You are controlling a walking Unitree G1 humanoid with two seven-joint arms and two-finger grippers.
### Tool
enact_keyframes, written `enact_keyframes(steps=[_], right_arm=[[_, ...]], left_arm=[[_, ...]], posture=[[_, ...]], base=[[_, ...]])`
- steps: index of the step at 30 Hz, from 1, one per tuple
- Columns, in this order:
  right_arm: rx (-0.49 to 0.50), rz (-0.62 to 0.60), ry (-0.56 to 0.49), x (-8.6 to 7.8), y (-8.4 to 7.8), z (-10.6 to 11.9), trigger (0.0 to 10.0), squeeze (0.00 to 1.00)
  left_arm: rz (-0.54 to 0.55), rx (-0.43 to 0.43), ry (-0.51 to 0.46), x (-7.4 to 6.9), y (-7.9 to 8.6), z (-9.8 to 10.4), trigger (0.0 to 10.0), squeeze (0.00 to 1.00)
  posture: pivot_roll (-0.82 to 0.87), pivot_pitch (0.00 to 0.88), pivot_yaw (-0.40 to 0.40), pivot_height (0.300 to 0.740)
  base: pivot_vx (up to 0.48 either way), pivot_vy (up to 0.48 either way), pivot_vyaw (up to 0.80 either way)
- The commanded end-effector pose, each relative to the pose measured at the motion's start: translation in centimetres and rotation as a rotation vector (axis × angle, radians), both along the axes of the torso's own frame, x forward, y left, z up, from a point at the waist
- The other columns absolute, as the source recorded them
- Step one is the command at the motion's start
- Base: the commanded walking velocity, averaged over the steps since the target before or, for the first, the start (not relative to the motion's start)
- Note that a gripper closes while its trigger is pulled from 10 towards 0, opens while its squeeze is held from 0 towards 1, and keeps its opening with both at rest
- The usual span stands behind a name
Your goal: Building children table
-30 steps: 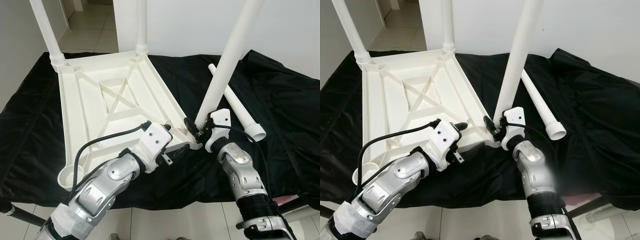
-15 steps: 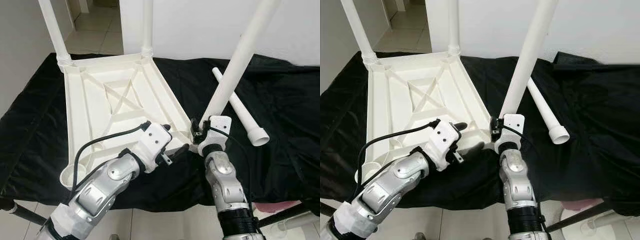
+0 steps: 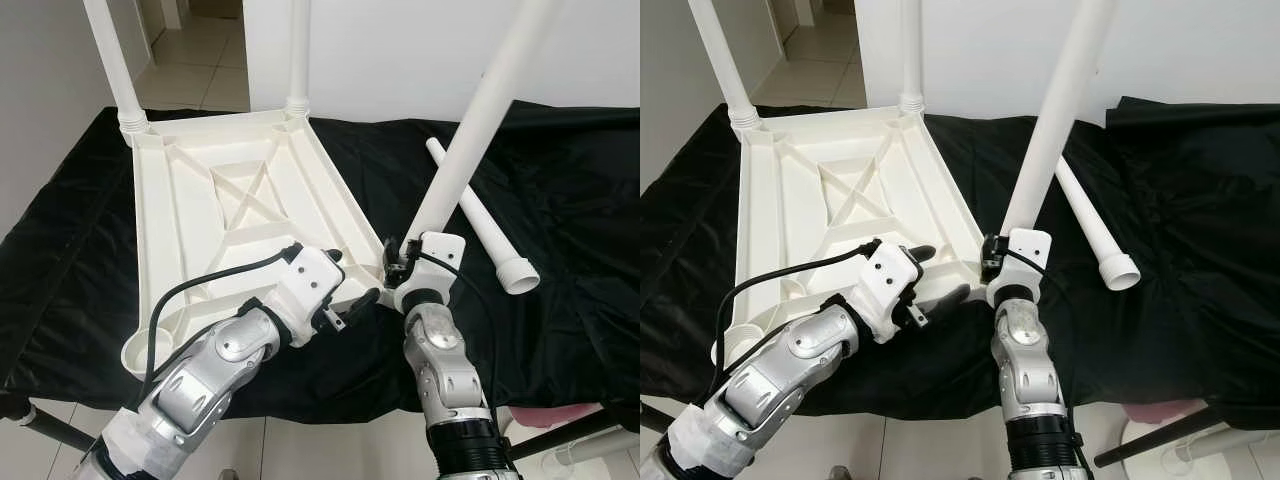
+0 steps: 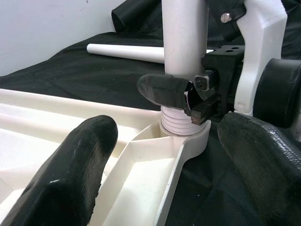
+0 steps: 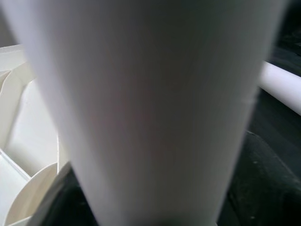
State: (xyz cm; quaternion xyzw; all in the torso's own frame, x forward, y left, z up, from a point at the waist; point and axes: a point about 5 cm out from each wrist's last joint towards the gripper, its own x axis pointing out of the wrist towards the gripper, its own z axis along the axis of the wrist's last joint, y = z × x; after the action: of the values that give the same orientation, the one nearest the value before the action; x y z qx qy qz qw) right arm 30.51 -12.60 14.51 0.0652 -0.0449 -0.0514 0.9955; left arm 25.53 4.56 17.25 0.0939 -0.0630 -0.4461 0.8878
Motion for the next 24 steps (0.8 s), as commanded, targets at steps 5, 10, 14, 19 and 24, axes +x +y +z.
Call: enact_keyframes(steps=[5, 10, 14, 19, 24], right_arm=[[-0.023, 0.057, 0.007, -0.4, -0.6, -0.4, 10.0, 1.00], [-0.085, 0.177, -0.018, 0.4, -1.9, 0.0, 10.0, 0.00], [-0.111, 0.257, -0.029, 0.6, -2.1, 0.3, 10.0, 0.00], [-0.212, 0.470, -0.046, 1.0, -2.5, 0.4, 10.0, 0.00], [-0.279, 0.607, -0.051, 1.4, -2.7, 0.7, 10.0, 0.00]], left_arm=[[-0.127, 0.035, 0.017, -0.6, -0.5, -0.6, 10.0, 0.00], [-0.131, 0.035, 0.017, -0.5, -0.4, -0.5, 10.0, 0.00], [-0.133, 0.036, 0.018, -0.5, -0.4, -0.5, 10.0, 0.00], [-0.140, 0.035, 0.018, -0.4, -0.5, -0.4, 10.0, 0.00], [-0.148, 0.036, 0.018, -0.4, -0.6, -0.3, 10.0, 0.00]], posture=[[-0.02, 0.030, -0.058, 0.740], [-0.03, 0.042, -0.047, 0.740], [-0.04, 0.050, -0.038, 0.740], [-0.05, 0.060, -0.030, 0.740], [-0.05, 0.066, -0.021, 0.740]], base=[[0.000, 0.000, 0.00], [0.000, 0.000, 0.00], [0.000, 0.000, 0.00], [0.000, 0.000, 0.00], [0.000, 0.000, 0.00]])
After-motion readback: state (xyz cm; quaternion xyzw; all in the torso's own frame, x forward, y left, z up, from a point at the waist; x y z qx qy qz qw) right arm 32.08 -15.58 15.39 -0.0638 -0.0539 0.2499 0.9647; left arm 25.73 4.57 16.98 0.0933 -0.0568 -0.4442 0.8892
